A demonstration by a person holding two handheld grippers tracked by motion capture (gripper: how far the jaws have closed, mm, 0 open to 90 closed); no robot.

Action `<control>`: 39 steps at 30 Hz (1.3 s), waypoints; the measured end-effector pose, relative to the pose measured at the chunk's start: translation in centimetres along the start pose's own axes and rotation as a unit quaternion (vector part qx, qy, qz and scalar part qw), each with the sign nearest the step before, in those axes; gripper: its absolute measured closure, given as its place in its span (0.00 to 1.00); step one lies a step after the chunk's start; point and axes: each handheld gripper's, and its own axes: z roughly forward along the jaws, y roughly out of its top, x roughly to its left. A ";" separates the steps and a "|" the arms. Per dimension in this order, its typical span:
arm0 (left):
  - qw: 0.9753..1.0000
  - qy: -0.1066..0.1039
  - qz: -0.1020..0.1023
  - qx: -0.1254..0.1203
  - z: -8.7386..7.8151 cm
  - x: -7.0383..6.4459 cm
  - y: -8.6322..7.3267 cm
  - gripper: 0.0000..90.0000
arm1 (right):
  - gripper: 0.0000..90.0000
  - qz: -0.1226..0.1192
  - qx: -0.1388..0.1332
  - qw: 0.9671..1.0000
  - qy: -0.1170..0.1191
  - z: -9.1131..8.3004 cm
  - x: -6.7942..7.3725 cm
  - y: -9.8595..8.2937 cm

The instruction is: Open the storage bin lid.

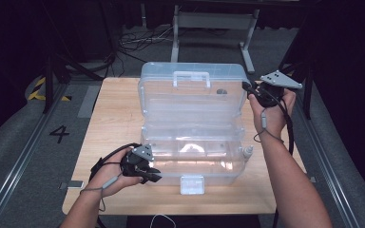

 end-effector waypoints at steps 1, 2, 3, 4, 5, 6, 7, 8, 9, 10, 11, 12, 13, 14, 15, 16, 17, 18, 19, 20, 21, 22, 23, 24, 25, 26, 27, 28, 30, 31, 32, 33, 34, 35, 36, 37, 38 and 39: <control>1.000 0.000 0.000 0.000 0.0 0.0 0.0 0.86 | 0.88 0.000 0.002 1.000 0.000 0.1 -0.1 0.1; 1.000 0.000 0.000 0.000 0.0 0.0 0.0 0.86 | 0.89 0.001 0.002 1.000 0.000 0.2 -0.1 0.1; 1.000 -0.001 0.000 0.000 0.0 0.0 0.0 0.86 | 0.89 0.003 0.004 1.000 0.000 0.3 -0.1 0.1; 1.000 -0.001 0.000 0.000 0.0 0.0 0.0 0.86 | 0.89 0.002 0.005 1.000 0.000 0.4 -0.2 0.2; 1.000 -0.001 0.000 0.000 0.0 0.0 0.0 0.86 | 0.89 0.002 0.005 1.000 0.000 0.4 -0.2 0.2; 1.000 -0.001 0.000 0.000 0.0 0.0 0.0 0.86 | 0.89 0.003 0.007 1.000 0.000 0.7 -0.3 0.2; 1.000 -0.002 0.000 -0.001 0.0 0.0 0.0 0.86 | 0.89 0.005 0.008 1.000 0.001 0.8 -0.3 0.3; 1.000 -0.002 0.000 -0.001 0.0 0.0 0.0 0.86 | 0.89 0.005 0.009 1.000 0.001 0.9 -0.4 0.3; 1.000 -0.002 0.000 -0.001 0.0 0.1 0.0 0.86 | 0.89 0.007 0.011 1.000 0.002 1.0 -0.4 0.3; 1.000 -0.002 0.000 -0.001 0.0 0.1 0.0 0.86 | 0.89 0.009 0.011 1.000 0.002 1.1 -0.5 0.3; 1.000 -0.002 0.000 -0.001 0.0 0.1 0.0 0.86 | 0.89 0.009 0.013 1.000 0.002 1.2 -0.5 0.4; 1.000 -0.002 0.000 -0.001 0.0 0.1 0.0 0.86 | 0.89 0.012 0.014 1.000 0.002 1.3 -0.6 0.4; 1.000 -0.002 0.000 -0.001 0.0 0.1 0.0 0.86 | 0.89 0.012 0.014 1.000 0.002 1.3 -0.6 0.4; 1.000 -0.003 -0.001 -0.001 0.0 0.1 0.0 0.86 | 0.89 0.011 0.015 1.000 0.003 1.4 -0.6 0.4; 1.000 -0.003 -0.001 -0.001 0.0 0.1 0.0 0.86 | 0.90 0.014 0.017 1.000 0.003 1.6 -0.7 0.5; 1.000 -0.003 -0.001 -0.001 0.0 0.1 0.0 0.86 | 0.90 0.014 0.019 1.000 0.004 1.7 -0.7 0.5; 1.000 -0.003 -0.001 -0.001 0.0 0.1 0.0 0.86 | 0.90 0.018 0.019 1.000 0.005 1.8 -0.8 0.6; 1.000 -0.002 0.000 -0.001 0.0 0.1 0.0 0.86 | 0.90 0.019 0.020 1.000 0.005 1.9 -0.9 0.6; 1.000 -0.002 0.000 -0.001 0.0 0.1 0.0 0.86 | 0.90 0.022 0.022 0.999 0.006 2.1 -1.0 0.6; 1.000 -0.003 0.000 -0.001 0.0 0.1 0.0 0.86 | 0.90 0.024 0.022 0.999 0.007 2.2 -1.0 0.6; 1.000 -0.003 0.000 -0.001 0.0 0.1 0.0 0.86 | 0.90 0.026 0.024 0.999 0.007 2.3 -1.1 0.6; 1.000 -0.003 0.000 -0.001 0.0 0.1 0.0 0.86 | 0.90 0.026 0.024 0.999 0.007 2.3 -1.1 0.6; 1.000 -0.004 0.000 -0.001 0.0 0.1 0.0 0.86 | 0.91 0.029 0.026 0.999 0.008 2.4 -1.1 0.7; 1.000 -0.004 0.000 -0.001 0.0 0.1 -0.1 0.86 | 0.91 0.031 0.028 0.999 0.008 2.6 -1.2 0.7; 1.000 -0.004 0.000 -0.001 0.0 0.1 -0.1 0.86 | 0.91 0.034 0.029 0.999 0.009 2.7 -1.2 0.8; 1.000 -0.004 0.000 -0.001 0.0 0.1 -0.1 0.86 | 0.91 0.035 0.031 0.999 0.009 2.8 -1.3 0.7; 1.000 -0.004 0.000 -0.001 0.0 0.1 -0.1 0.86 | 0.91 0.038 0.032 0.999 0.010 2.9 -1.4 0.8; 1.000 -0.004 0.000 -0.001 0.0 0.1 -0.1 0.86 | 0.91 0.040 0.033 0.999 0.011 3.0 -1.5 0.8; 1.000 -0.004 0.000 -0.001 0.0 0.1 0.0 0.86 | 0.91 0.040 0.035 0.999 0.009 3.1 -1.5 0.8; 1.000 -0.004 0.000 -0.001 0.0 0.1 0.0 0.86 | 0.91 0.041 0.035 0.998 0.010 3.3 -1.5 0.9; 1.000 -0.004 0.000 -0.001 0.0 0.1 0.0 0.86 | 0.92 0.043 0.036 0.998 0.010 3.3 -1.5 0.9; 1.000 -0.004 -0.001 -0.001 0.0 0.1 0.0 0.86 | 0.92 0.045 0.036 0.998 0.010 3.4 -1.6 0.8; 1.000 -0.003 -0.001 -0.001 0.0 0.1 0.0 0.86 | 0.92 0.047 0.037 0.998 0.010 3.5 -1.6 0.8; 1.000 -0.003 -0.001 -0.001 0.0 0.1 0.0 0.86 | 0.92 0.049 0.036 0.998 0.011 3.6 -1.7 0.8; 1.000 -0.003 -0.001 -0.001 0.0 0.1 0.0 0.86 | 0.92 0.050 0.037 0.998 0.011 3.7 -1.7 0.8; 1.000 -0.003 -0.001 -0.001 0.0 0.1 0.0 0.86 | 0.92 0.051 0.037 0.998 0.010 3.7 -1.7 0.8; 1.000 -0.003 -0.001 -0.001 0.0 0.1 0.0 0.86 | 0.92 0.051 0.037 0.998 0.010 3.8 -1.7 0.8; 1.000 -0.003 -0.001 -0.001 0.0 0.1 0.0 0.86 | 0.92 0.052 0.038 0.998 0.010 3.8 -1.7 0.8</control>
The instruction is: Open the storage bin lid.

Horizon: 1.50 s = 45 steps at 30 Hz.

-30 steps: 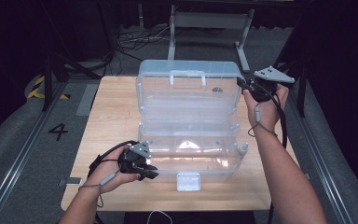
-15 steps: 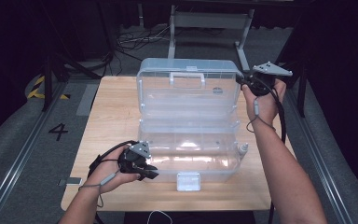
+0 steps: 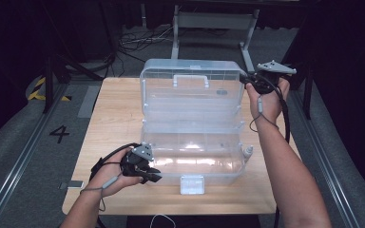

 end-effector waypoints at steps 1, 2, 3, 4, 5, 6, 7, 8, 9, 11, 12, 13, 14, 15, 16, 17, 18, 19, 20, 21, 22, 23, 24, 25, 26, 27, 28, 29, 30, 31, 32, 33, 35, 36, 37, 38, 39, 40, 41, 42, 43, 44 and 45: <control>1.000 0.000 0.000 0.000 0.0 0.0 0.0 0.86 | 0.92 0.001 0.002 1.000 0.000 0.1 0.0 0.0; 1.000 0.000 0.000 0.000 0.0 0.0 0.0 0.86 | 0.92 0.001 0.003 1.000 0.000 0.1 0.0 0.1; 1.000 0.000 0.000 0.000 0.0 0.0 0.0 0.86 | 0.92 0.001 0.003 1.000 0.000 0.1 0.0 0.1; 1.000 0.000 0.000 0.000 0.0 0.0 0.0 0.86 | 0.92 0.003 0.005 1.000 0.000 0.2 -0.1 0.1; 1.000 0.000 0.000 0.000 0.0 0.0 0.0 0.86 | 0.92 0.003 0.007 1.000 0.000 0.2 -0.1 0.2; 1.000 0.000 0.000 0.000 0.0 0.0 0.0 0.86 | 0.92 0.004 0.009 1.000 0.000 0.3 -0.1 0.2; 1.000 0.000 0.000 0.000 0.0 0.0 0.0 0.86 | 0.92 0.005 0.011 1.000 0.000 0.4 -0.1 0.2; 1.000 0.000 0.000 0.000 0.0 0.0 0.0 0.86 | 0.92 0.005 0.012 1.000 0.000 0.4 -0.1 0.3; 1.000 0.000 0.000 0.000 0.0 0.0 0.0 0.86 | 0.92 0.005 0.012 1.000 0.000 0.5 -0.2 0.3; 1.000 0.001 0.000 0.000 0.0 0.0 0.0 0.86 | 0.92 0.007 0.015 1.000 0.000 0.6 -0.2 0.3; 1.000 0.001 0.000 0.000 0.0 0.0 0.0 0.86 | 0.92 0.007 0.015 1.000 0.000 0.6 -0.2 0.3; 1.000 0.001 0.000 0.000 0.0 0.0 0.0 0.86 | 0.93 0.009 0.016 1.000 0.000 0.7 -0.2 0.3; 1.000 0.001 0.000 0.000 0.0 0.0 0.0 0.86 | 0.93 0.011 0.016 1.000 0.001 0.8 -0.3 0.3; 1.000 0.001 0.000 0.000 0.0 0.0 0.0 0.86 | 0.93 0.013 0.016 1.000 0.000 0.8 -0.3 0.3; 1.000 0.000 0.000 0.000 0.0 0.0 0.0 0.86 | 0.93 0.014 0.018 1.000 0.001 0.9 -0.4 0.3; 1.000 0.000 0.000 0.000 0.0 0.0 0.0 0.86 | 0.93 0.014 0.019 1.000 0.001 1.0 -0.4 0.3; 1.000 0.000 0.000 0.000 0.0 0.0 0.0 0.86 | 0.93 0.014 0.021 1.000 0.000 1.1 -0.4 0.4; 1.000 0.000 0.000 0.000 0.0 0.0 0.0 0.86 | 0.93 0.014 0.024 1.000 0.000 1.1 -0.4 0.5; 1.000 0.000 0.000 0.000 0.0 0.0 0.0 0.86 | 0.93 0.014 0.026 1.000 0.000 1.2 -0.4 0.5; 1.000 0.001 -0.001 0.000 0.0 0.0 0.0 0.86 | 0.93 0.016 0.026 1.000 0.001 1.3 -0.4 0.6; 1.000 0.001 -0.001 0.000 0.0 0.0 0.0 0.86 | 0.93 0.016 0.027 0.999 0.001 1.4 -0.5 0.6; 1.000 0.001 0.000 0.000 0.0 0.0 0.0 0.86 | 0.93 0.019 0.028 0.999 0.001 1.5 -0.5 0.6; 1.000 0.001 0.000 0.000 0.0 0.0 0.0 0.86 | 0.93 0.019 0.028 0.999 0.001 1.5 -0.5 0.6; 1.000 0.001 0.002 0.001 0.1 0.0 0.0 0.86 | 0.93 0.019 0.029 0.999 0.001 1.5 -0.6 0.6; 1.000 0.002 0.003 0.003 0.1 0.0 0.0 0.86 | 0.93 0.020 0.031 0.999 0.001 1.6 -0.6 0.6; 1.000 0.003 0.004 0.003 0.1 0.0 0.0 0.86 | 0.93 0.020 0.032 0.999 0.001 1.7 -0.6 0.6; 1.000 0.003 0.004 0.004 0.2 0.0 0.0 0.86 | 0.93 0.021 0.034 0.999 0.001 1.8 -0.6 0.7; 1.000 0.003 0.004 0.004 0.2 0.0 0.0 0.86 | 0.93 0.021 0.036 0.999 0.002 1.8 -0.6 0.7; 1.000 0.003 0.003 0.005 0.2 0.0 0.0 0.86 | 0.93 0.022 0.038 0.999 0.002 1.9 -0.6 0.7; 1.000 0.003 0.003 0.005 0.3 0.0 0.0 0.86 | 0.93 0.023 0.040 0.999 0.001 2.0 -0.7 0.8; 1.000 0.002 0.003 0.005 0.3 0.0 0.0 0.86 | 0.93 0.022 0.042 0.999 0.001 2.1 -0.7 0.8; 1.000 0.001 0.004 0.005 0.3 0.0 0.0 0.86 | 0.93 0.024 0.043 0.999 0.001 2.1 -0.7 0.8; 1.000 0.001 0.004 0.006 0.3 0.0 0.0 0.86 | 0.93 0.024 0.044 0.999 0.002 2.2 -0.8 0.8; 1.000 0.003 0.004 0.008 0.4 0.0 0.0 0.86 | 0.93 0.025 0.045 0.999 0.002 2.3 -0.8 0.8; 1.000 0.004 0.004 0.009 0.4 0.0 0.0 0.86 | 0.93 0.026 0.046 0.999 0.003 2.3 -0.9 0.8; 1.000 0.004 0.004 0.011 0.4 0.0 0.0 0.86 | 0.93 0.026 0.047 0.999 0.003 2.4 -0.9 0.9; 1.000 0.004 0.006 0.012 0.4 0.0 0.0 0.86 | 0.93 0.027 0.048 0.998 0.002 2.5 -0.9 0.9; 1.000 0.004 0.006 0.012 0.4 0.0 0.0 0.86 | 0.93 0.026 0.049 0.998 0.002 2.5 -0.9 0.9; 1.000 0.005 0.006 0.012 0.4 0.0 0.0 0.86 | 0.93 0.026 0.050 0.998 0.002 2.6 -0.9 0.9; 1.000 0.004 0.006 0.012 0.5 0.0 0.0 0.86 | 0.93 0.025 0.050 0.998 0.002 2.7 -0.9 0.9; 1.000 0.004 0.007 0.012 0.5 0.0 0.0 0.86 | 0.93 0.025 0.050 0.998 0.002 2.9 -0.9 0.9; 1.000 0.004 0.007 0.012 0.5 0.0 0.0 0.86 | 0.93 0.025 0.050 0.998 0.002 2.9 -0.9 0.9; 1.000 0.004 0.007 0.013 0.5 0.0 0.0 0.86 | 0.93 0.025 0.050 0.998 0.000 3.0 -0.9 0.9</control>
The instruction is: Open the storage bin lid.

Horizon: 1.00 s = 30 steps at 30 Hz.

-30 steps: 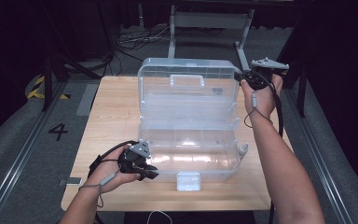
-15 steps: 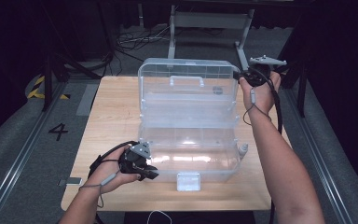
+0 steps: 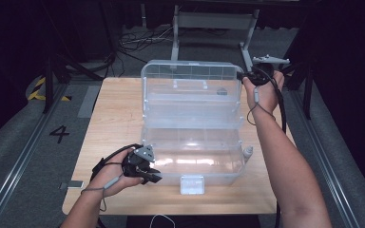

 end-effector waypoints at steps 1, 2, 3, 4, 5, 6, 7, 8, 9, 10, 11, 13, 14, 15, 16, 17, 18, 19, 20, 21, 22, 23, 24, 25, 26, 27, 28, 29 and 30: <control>1.000 0.000 0.000 0.000 0.0 0.0 0.0 0.86 | 0.93 0.000 -0.002 1.000 0.000 0.1 0.0 0.0; 1.000 0.000 0.000 0.000 0.0 0.0 0.0 0.86 | 0.93 -0.001 -0.003 1.000 -0.001 0.2 0.0 -0.1; 1.000 -0.001 0.000 0.000 0.0 0.0 0.0 0.86 | 0.93 -0.001 -0.007 1.000 -0.001 0.3 0.0 -0.2; 1.000 -0.001 0.001 0.000 0.0 0.0 0.0 0.86 | 0.93 -0.001 -0.008 1.000 -0.001 0.3 0.0 -0.2; 1.000 -0.001 0.000 0.000 0.0 0.0 0.0 0.86 | 0.93 -0.001 -0.010 1.000 -0.002 0.4 -0.1 -0.3; 1.000 -0.002 0.001 0.000 0.0 0.1 0.0 0.86 | 0.94 0.001 -0.011 1.000 -0.002 0.5 -0.1 -0.3; 1.000 -0.002 0.001 0.000 0.0 0.1 0.0 0.86 | 0.94 0.002 -0.013 1.000 -0.002 0.6 -0.1 -0.4; 1.000 -0.002 0.001 0.000 0.0 0.1 0.0 0.86 | 0.94 0.002 -0.014 1.000 -0.003 0.7 -0.1 -0.5; 1.000 -0.002 0.001 0.000 0.0 0.1 0.0 0.86 | 0.94 0.001 -0.015 1.000 -0.003 0.8 -0.1 -0.5; 1.000 -0.002 0.001 0.000 0.0 0.1 0.0 0.86 | 0.94 0.001 -0.016 1.000 -0.003 0.9 -0.1 -0.5; 1.000 -0.002 0.001 0.000 0.1 0.1 0.0 0.86 | 0.94 0.001 -0.016 1.000 -0.004 0.9 -0.1 -0.5; 1.000 -0.003 0.001 0.000 0.1 0.1 0.0 0.86 | 0.94 0.000 -0.017 1.000 -0.005 1.1 -0.2 -0.6; 1.000 -0.003 0.001 0.000 0.1 0.1 0.0 0.86 | 0.94 -0.001 -0.018 1.000 -0.006 1.2 -0.2 -0.6; 1.000 -0.003 0.001 0.000 0.1 0.1 0.0 0.86 | 0.94 -0.003 -0.020 1.000 -0.006 1.3 -0.2 -0.7; 1.000 -0.003 0.001 0.000 0.1 0.1 0.0 0.86 | 0.94 -0.005 -0.021 1.000 -0.007 1.4 -0.2 -0.7; 1.000 -0.003 0.001 0.000 0.1 0.1 0.0 0.86 | 0.94 -0.007 -0.023 1.000 -0.006 1.6 -0.2 -0.8; 1.000 -0.002 0.000 0.000 0.1 0.1 0.0 0.86 | 0.94 -0.008 -0.026 1.000 -0.007 1.7 -0.3 -0.9; 1.000 -0.003 0.000 0.000 0.1 0.1 0.0 0.86 | 0.94 -0.010 -0.030 0.999 -0.007 1.8 -0.3 -1.0; 1.000 -0.003 0.000 0.000 0.1 0.1 0.0 0.86 | 0.94 -0.012 -0.033 0.999 -0.008 1.9 -0.3 -1.1; 1.000 -0.003 0.000 0.000 0.1 0.1 0.0 0.86 | 0.94 -0.015 -0.038 0.999 -0.009 2.1 -0.3 -1.3; 1.000 -0.004 0.000 0.000 0.1 0.1 0.0 0.86 | 0.94 -0.014 -0.042 0.999 -0.009 2.3 -0.4 -1.4; 1.000 -0.004 0.000 0.000 0.1 0.1 0.0 0.86 | 0.95 -0.013 -0.043 0.999 -0.010 2.5 -0.4 -1.5; 1.000 -0.004 0.000 0.000 0.1 0.1 0.0 0.86 | 0.95 -0.012 -0.045 0.999 -0.010 2.6 -0.4 -1.6; 1.000 -0.004 0.000 0.000 0.1 0.1 0.0 0.86 | 0.95 -0.011 -0.047 0.999 -0.010 2.7 -0.4 -1.6; 1.000 -0.004 0.000 0.000 0.1 0.1 0.0 0.86 | 0.95 -0.011 -0.047 0.999 -0.011 2.8 -0.4 -1.7; 1.000 -0.004 0.000 -0.001 0.1 0.1 0.0 0.86 | 0.95 -0.011 -0.049 0.999 -0.012 2.9 -0.4 -1.7; 1.000 -0.004 0.000 -0.001 0.1 0.1 0.0 0.86 | 0.95 -0.011 -0.049 0.999 -0.012 2.9 -0.4 -1.7; 1.000 -0.004 0.000 -0.001 0.1 0.1 0.0 0.86 | 0.95 -0.009 -0.051 0.999 -0.011 3.1 -0.5 -1.8; 1.000 -0.004 0.000 -0.001 0.1 0.1 0.0 0.86 | 0.95 -0.009 -0.051 0.999 -0.011 3.1 -0.5 -1.8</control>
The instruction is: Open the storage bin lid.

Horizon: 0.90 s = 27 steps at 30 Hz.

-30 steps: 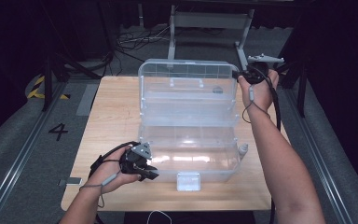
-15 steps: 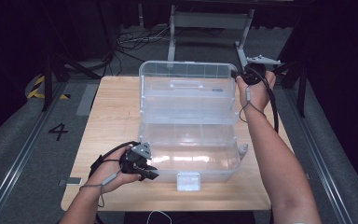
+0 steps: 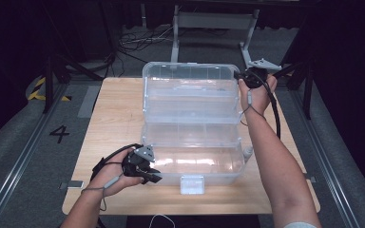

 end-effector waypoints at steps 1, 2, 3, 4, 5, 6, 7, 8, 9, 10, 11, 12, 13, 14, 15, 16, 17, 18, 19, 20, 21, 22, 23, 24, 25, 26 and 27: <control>1.000 0.000 0.000 0.000 0.0 0.0 0.0 0.86 | 0.95 -0.001 -0.003 1.000 0.001 0.1 -0.1 -0.1; 1.000 0.000 0.000 0.000 0.0 0.0 0.0 0.86 | 0.95 -0.002 -0.004 1.000 0.002 0.2 -0.1 -0.2; 1.000 0.000 0.000 0.000 0.0 0.0 0.0 0.86 | 0.95 -0.001 -0.006 1.000 0.002 0.3 -0.1 -0.2; 1.000 0.000 0.000 0.000 0.0 0.0 0.0 0.86 | 0.95 -0.001 -0.006 1.000 0.002 0.3 -0.1 -0.2; 1.000 0.001 0.000 0.001 0.0 0.0 0.0 0.86 | 0.95 -0.002 -0.007 1.000 0.002 0.4 -0.1 -0.3; 1.000 0.001 0.000 0.001 0.0 0.0 0.0 0.86 | 0.95 -0.002 -0.007 1.000 0.002 0.4 -0.1 -0.3; 1.000 0.000 0.000 0.000 0.0 0.0 0.0 0.86 | 0.95 -0.002 -0.007 1.000 0.003 0.4 -0.2 -0.3; 1.000 0.001 0.000 0.001 0.0 0.0 0.0 0.86 | 0.95 -0.001 -0.008 1.000 0.003 0.5 -0.2 -0.4; 1.000 0.001 0.000 0.001 0.0 0.0 0.0 0.86 | 0.95 -0.002 -0.009 1.000 0.003 0.5 -0.2 -0.4; 1.000 0.000 0.000 0.001 0.0 0.0 0.0 0.86 | 0.95 -0.002 -0.010 1.000 0.004 0.6 -0.2 -0.5; 1.000 0.000 0.000 0.000 0.0 0.0 0.0 0.86 | 0.95 -0.002 -0.010 1.000 0.005 0.7 -0.3 -0.5; 1.000 0.000 0.000 0.000 0.0 0.0 0.0 0.86 | 0.95 -0.002 -0.011 1.000 0.005 0.7 -0.3 -0.6; 1.000 0.000 0.000 0.000 0.0 0.0 0.0 0.86 | 0.95 -0.003 -0.011 1.000 0.005 0.8 -0.3 -0.6; 1.000 -0.001 -0.001 0.000 0.0 0.0 0.0 0.86 | 0.94 -0.003 -0.012 1.000 0.006 0.9 -0.4 -0.6; 1.000 -0.002 -0.001 -0.001 0.0 0.0 0.0 0.86 | 0.94 -0.002 -0.013 1.000 0.007 0.9 -0.4 -0.7; 1.000 -0.002 -0.001 -0.001 0.0 0.0 0.0 0.86 | 0.94 -0.002 -0.014 1.000 0.008 1.0 -0.5 -0.8; 1.000 -0.002 -0.002 -0.001 0.0 0.0 0.0 0.86 | 0.94 -0.001 -0.014 1.000 0.010 1.1 -0.5 -0.8; 1.000 -0.003 -0.002 -0.001 0.0 0.0 0.0 0.86 | 0.94 -0.002 -0.016 1.000 0.012 1.2 -0.6 -0.9; 1.000 -0.003 -0.002 -0.001 0.0 0.0 0.0 0.86 | 0.94 -0.002 -0.016 1.000 0.012 1.2 -0.6 -0.9; 1.000 -0.003 -0.002 -0.001 0.0 0.0 0.0 0.86 | 0.94 -0.001 -0.016 1.000 0.012 1.3 -0.7 -1.0; 1.000 -0.003 -0.003 -0.001 0.0 0.0 0.0 0.86 | 0.94 0.000 -0.017 1.000 0.014 1.4 -0.7 -1.0; 1.000 -0.003 -0.002 -0.001 0.0 0.1 0.0 0.86 | 0.94 0.001 -0.018 1.000 0.015 1.5 -0.8 -1.1; 1.000 -0.003 -0.002 -0.001 0.0 0.1 0.0 0.86 | 0.94 0.001 -0.017 1.000 0.014 1.5 -0.8 -1.1; 1.000 -0.003 -0.002 -0.001 0.1 0.1 0.0 0.86 | 0.94 0.000 -0.018 1.000 0.017 1.6 -0.8 -1.2; 1.000 -0.004 -0.002 -0.002 0.1 0.1 -0.1 0.86 | 0.94 0.000 -0.018 1.000 0.017 1.7 -0.9 -1.2; 1.000 -0.005 -0.002 -0.003 0.1 0.1 -0.1 0.86 | 0.94 -0.002 -0.018 1.000 0.019 1.7 -1.0 -1.2; 1.000 -0.005 -0.002 -0.004 0.1 0.1 -0.1 0.86 | 0.94 -0.003 -0.017 1.000 0.021 1.8 -1.0 -1.3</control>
